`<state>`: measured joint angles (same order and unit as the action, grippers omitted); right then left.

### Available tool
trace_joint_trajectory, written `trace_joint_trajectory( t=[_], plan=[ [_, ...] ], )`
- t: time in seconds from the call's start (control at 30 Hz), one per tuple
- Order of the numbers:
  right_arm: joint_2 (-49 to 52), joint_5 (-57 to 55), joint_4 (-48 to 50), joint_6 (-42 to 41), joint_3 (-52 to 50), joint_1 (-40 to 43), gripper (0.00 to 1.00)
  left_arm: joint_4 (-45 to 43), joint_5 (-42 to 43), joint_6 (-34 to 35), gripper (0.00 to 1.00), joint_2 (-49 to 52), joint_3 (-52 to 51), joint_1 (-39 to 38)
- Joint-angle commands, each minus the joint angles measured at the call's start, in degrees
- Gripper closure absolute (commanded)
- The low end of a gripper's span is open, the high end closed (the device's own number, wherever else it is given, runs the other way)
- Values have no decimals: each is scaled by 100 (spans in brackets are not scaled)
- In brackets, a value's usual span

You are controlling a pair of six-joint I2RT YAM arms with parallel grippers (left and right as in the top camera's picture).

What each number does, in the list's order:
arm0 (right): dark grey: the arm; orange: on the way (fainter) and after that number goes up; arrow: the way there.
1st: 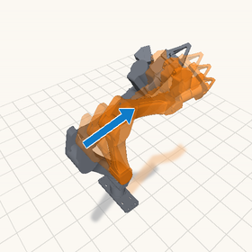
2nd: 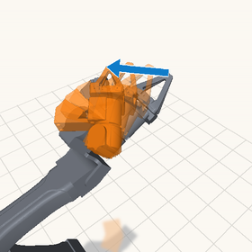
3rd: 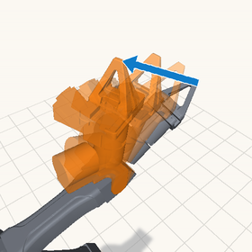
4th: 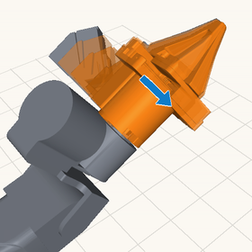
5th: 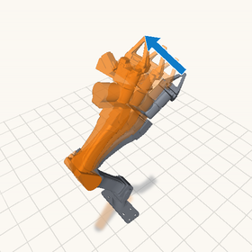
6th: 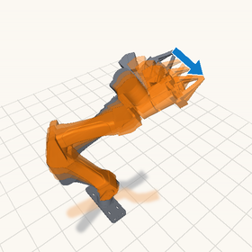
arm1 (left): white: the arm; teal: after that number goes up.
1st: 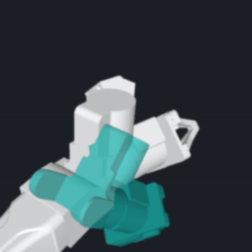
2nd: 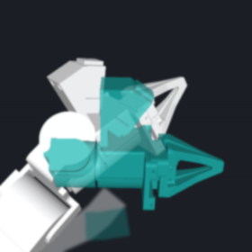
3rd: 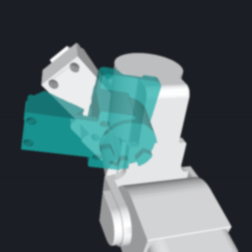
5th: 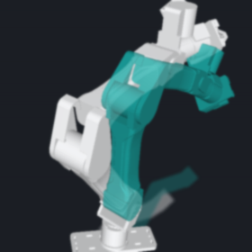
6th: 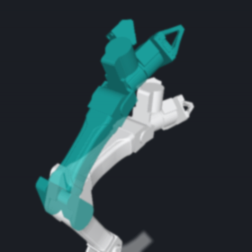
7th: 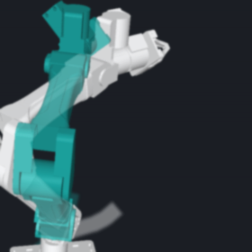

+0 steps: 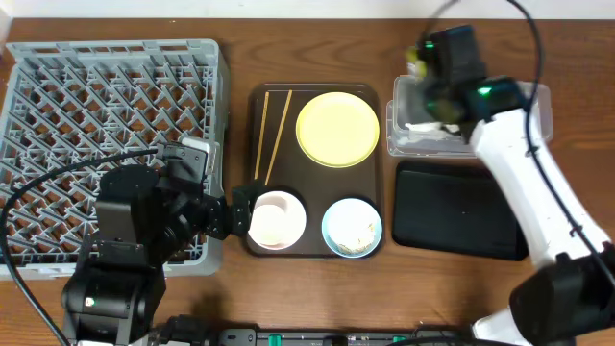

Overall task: Sort waste into correct bins and load items into the dishwasher
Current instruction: 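Grasp the green snack wrapper with the right gripper, drop it in the clear bin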

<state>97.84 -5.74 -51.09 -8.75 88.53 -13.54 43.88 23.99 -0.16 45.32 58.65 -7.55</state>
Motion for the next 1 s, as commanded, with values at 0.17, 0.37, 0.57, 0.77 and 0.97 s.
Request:
trace_joint_trajectory(
  t=[0.17,0.37,0.57,0.77,0.97],
  plan=[
    [214,461,-319,269,-33,608,57,7,-7,7,6,-9,94,-2],
    [-345,2293,-374,267,-31,385,41,7,-7,7,6,-9,94,-2],
    [-752,2883,-796,173,-31,-407,50,7,-7,7,6,-9,94,-2],
    [-581,2177,-1237,-688,-138,-1788,44,7,-7,4,6,-9,94,-2],
    [-348,968,-1220,-1928,-400,-2767,48,7,-7,7,6,-9,94,-2]
  ],
)
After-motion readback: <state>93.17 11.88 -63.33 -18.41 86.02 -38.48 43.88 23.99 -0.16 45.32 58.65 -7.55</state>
